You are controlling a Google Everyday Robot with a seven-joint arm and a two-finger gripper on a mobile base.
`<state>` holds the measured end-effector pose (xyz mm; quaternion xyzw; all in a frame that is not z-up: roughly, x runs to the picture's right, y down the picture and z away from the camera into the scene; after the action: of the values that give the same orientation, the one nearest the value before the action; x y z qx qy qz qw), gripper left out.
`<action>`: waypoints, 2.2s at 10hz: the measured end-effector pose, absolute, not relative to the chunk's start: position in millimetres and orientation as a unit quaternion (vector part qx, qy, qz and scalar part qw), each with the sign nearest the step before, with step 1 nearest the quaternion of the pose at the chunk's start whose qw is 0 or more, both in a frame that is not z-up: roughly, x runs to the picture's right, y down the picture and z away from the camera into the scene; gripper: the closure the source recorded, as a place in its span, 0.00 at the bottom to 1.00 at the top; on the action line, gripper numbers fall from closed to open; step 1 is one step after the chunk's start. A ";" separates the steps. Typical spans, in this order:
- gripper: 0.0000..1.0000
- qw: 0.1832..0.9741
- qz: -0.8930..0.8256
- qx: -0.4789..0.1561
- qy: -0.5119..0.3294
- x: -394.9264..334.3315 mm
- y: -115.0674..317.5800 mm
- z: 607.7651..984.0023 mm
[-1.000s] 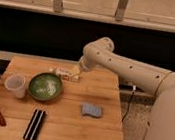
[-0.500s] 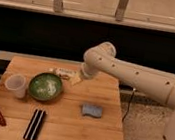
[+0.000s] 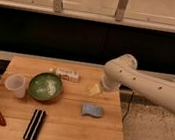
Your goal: Move the arm in a circular motion
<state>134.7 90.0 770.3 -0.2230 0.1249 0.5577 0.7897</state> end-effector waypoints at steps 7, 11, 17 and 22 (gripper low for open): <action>0.20 0.795 0.567 -0.153 0.152 211.8 39.6 824.1; 0.20 0.827 0.529 -0.160 0.102 129.9 17.3 836.4; 0.20 0.881 0.424 -0.206 0.046 -4.5 87.2 790.6; 0.20 0.854 0.468 -0.194 0.117 30.9 148.9 758.3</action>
<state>30.9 148.9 758.3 -0.1943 0.1171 0.4675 0.8544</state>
